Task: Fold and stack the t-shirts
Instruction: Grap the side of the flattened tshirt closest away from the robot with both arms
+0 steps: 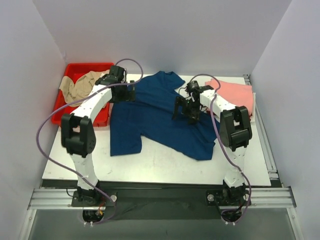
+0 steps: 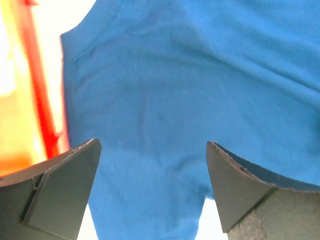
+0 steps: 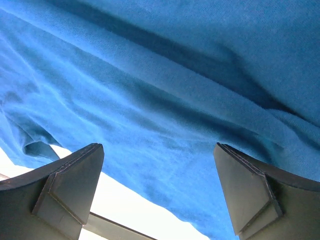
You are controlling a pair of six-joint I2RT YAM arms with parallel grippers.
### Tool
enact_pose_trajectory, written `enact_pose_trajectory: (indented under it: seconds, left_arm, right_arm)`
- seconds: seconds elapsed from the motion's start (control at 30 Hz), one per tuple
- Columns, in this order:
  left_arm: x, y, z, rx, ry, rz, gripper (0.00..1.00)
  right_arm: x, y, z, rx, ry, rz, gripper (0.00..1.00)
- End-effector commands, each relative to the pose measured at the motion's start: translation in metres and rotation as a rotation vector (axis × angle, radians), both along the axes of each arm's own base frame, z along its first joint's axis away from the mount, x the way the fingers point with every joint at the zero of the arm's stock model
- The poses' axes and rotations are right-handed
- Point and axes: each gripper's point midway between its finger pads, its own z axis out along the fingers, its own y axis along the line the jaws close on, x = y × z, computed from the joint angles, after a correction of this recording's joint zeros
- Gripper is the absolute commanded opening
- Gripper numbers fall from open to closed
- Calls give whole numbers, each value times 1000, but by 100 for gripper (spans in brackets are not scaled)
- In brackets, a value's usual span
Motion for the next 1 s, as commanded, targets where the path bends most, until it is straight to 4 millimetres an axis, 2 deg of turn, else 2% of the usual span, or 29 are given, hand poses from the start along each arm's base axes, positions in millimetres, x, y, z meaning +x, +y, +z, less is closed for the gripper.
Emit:
enact_pose_trajectory:
  seconds: [0.0, 0.07, 0.1, 0.13, 0.17, 0.2, 0.23, 0.33, 0.37, 0.43, 0.47, 0.57, 0.6, 0.73, 0.83, 0.97]
  left_arm:
    - [-43, 12, 48, 92, -174, 37, 97]
    - [-74, 15, 38, 121, -159, 46, 97]
    - [-90, 18, 49, 89, -182, 78, 97]
    - [-117, 27, 19, 111, -109, 96, 97]
    - [-129, 31, 15, 94, -98, 119, 97]
    - [-142, 34, 21, 49, -119, 168, 97]
    - [-160, 41, 4, 57, -81, 191, 97]
    - [-183, 53, 1, 10, -101, 293, 96]
    - [-198, 62, -19, 26, -62, 321, 95]
    - [-208, 76, -30, -17, -46, 417, 88]
    - [-219, 78, -46, -41, -1, 429, 84]
    - [-225, 88, -58, -112, 3, 489, 68]
    - [-232, 89, -68, -123, 18, 496, 66]
    - [-222, 80, -73, -203, -16, 456, 58]
    - [-220, 72, -79, -233, 5, 420, 56]
    - [-225, 77, -89, -205, 45, 442, 50]
  right_arm:
    - [-2, 3, 42, 31, -66, 12, 99]
    - [-5, 0, 43, 23, -67, 9, 99]
    - [-6, -1, 48, 20, -80, 9, 99]
    - [-8, -2, 48, 15, -82, 11, 99]
    - [-9, -4, 49, 11, -84, 8, 99]
    - [-12, -5, 48, 5, -83, 7, 99]
    - [-14, -7, 48, 0, -83, 7, 99]
    - [-20, -10, 48, -5, -81, 9, 99]
    - [-21, -11, 48, -7, -80, 7, 99]
    - [-24, -12, 48, -9, -79, 7, 99]
    - [-25, -12, 51, -9, -86, 10, 99]
    - [-29, -16, 50, -17, -84, 6, 99]
    - [-30, -16, 51, -18, -87, 6, 99]
    - [-35, -19, 50, -22, -83, -3, 99]
    - [-38, -19, 48, -25, -77, -5, 99]
    - [-40, -22, 49, -31, -80, -12, 99]
